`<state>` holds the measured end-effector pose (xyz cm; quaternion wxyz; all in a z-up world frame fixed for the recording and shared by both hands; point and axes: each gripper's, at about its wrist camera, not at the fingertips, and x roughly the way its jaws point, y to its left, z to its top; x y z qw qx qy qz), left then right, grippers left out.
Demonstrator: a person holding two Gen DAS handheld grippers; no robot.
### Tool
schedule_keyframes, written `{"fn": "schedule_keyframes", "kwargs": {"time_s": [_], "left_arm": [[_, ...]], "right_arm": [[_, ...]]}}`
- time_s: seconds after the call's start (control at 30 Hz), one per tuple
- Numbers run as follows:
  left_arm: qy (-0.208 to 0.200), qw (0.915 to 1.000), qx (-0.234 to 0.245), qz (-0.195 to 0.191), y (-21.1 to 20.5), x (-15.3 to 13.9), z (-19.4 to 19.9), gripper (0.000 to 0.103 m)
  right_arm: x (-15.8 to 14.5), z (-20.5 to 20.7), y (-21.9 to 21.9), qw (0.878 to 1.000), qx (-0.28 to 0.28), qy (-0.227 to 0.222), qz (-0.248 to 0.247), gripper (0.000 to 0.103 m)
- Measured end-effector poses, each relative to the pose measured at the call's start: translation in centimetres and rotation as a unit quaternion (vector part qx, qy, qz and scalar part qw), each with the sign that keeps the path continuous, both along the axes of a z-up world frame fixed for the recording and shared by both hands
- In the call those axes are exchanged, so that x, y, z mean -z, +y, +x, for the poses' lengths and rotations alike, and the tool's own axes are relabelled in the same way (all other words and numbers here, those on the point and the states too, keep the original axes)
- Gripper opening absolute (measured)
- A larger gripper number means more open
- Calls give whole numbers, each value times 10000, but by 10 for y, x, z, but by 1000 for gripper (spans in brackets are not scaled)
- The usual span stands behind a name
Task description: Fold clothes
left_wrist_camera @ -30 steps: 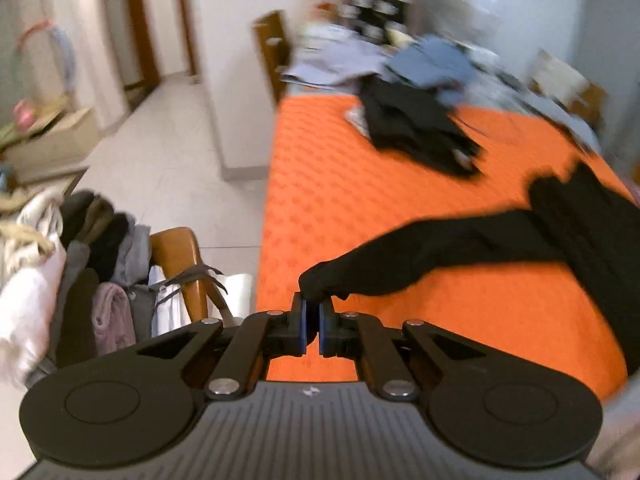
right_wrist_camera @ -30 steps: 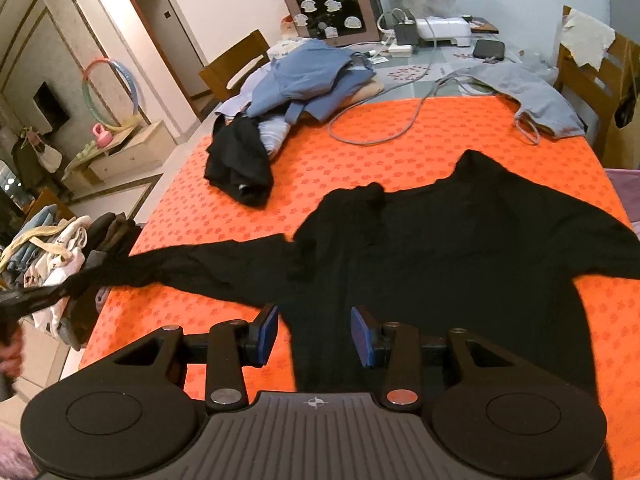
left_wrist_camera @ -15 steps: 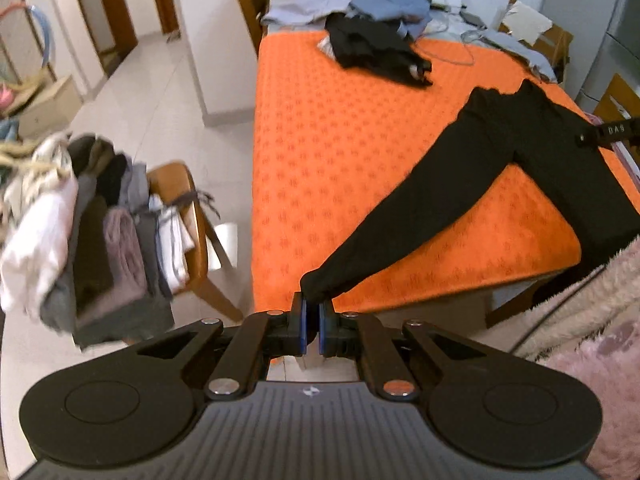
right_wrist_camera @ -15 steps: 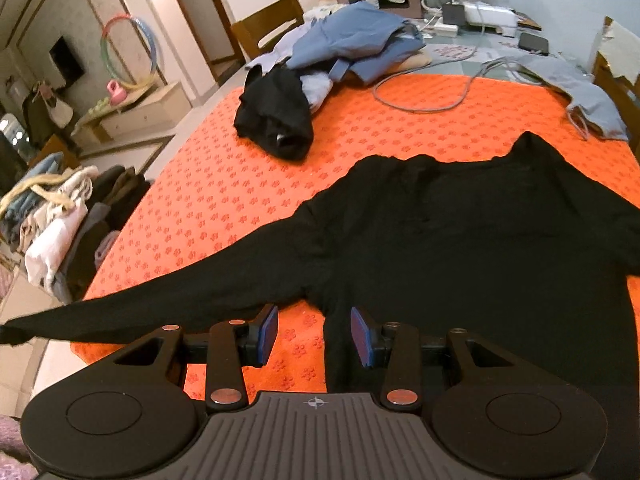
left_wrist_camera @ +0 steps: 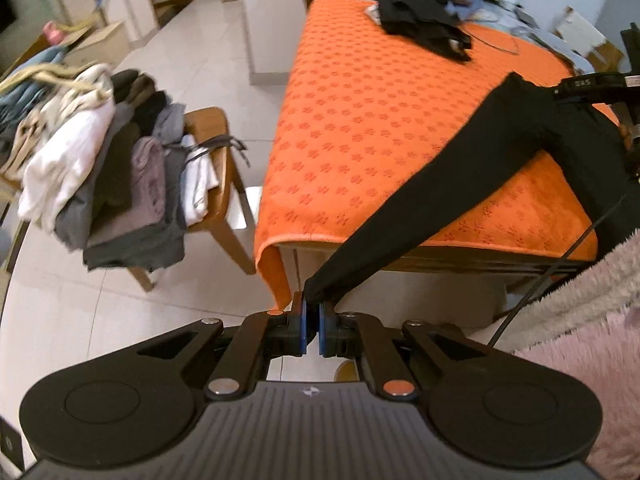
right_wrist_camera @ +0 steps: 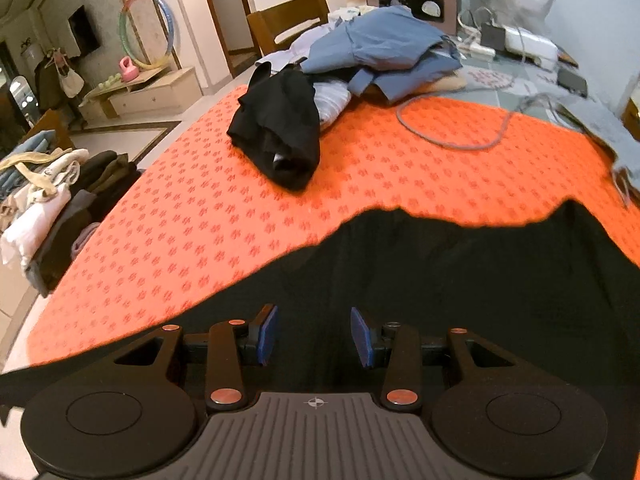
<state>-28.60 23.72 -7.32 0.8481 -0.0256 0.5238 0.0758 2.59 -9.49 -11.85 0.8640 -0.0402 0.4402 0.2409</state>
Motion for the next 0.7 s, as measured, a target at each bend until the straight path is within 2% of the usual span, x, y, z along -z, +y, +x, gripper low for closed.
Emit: {"fn": "schedule_keyframes", "kwargs": {"time_s": [0.13, 0.3, 0.43, 0.6, 0.7], "left_arm": [[9, 9997, -231, -18, -7, -2, -3, 6], [29, 9992, -406, -4, -16, -3, -7, 6], [23, 9991, -419, 4, -21, -4, -10, 6], [-266, 9995, -118, -86, -25, -18, -4, 6], [-476, 9976, 386, -315, -31, -35, 6, 6]], "right_arm": [[17, 30, 16, 9996, -31, -172, -201, 42], [41, 62, 31, 9991, -95, -55, -416, 38], [42, 70, 42, 9977, -247, -160, -605, 41], [10, 54, 31, 9993, -225, -236, -197, 40], [-13, 29, 16, 9992, -249, -305, -27, 42]]}}
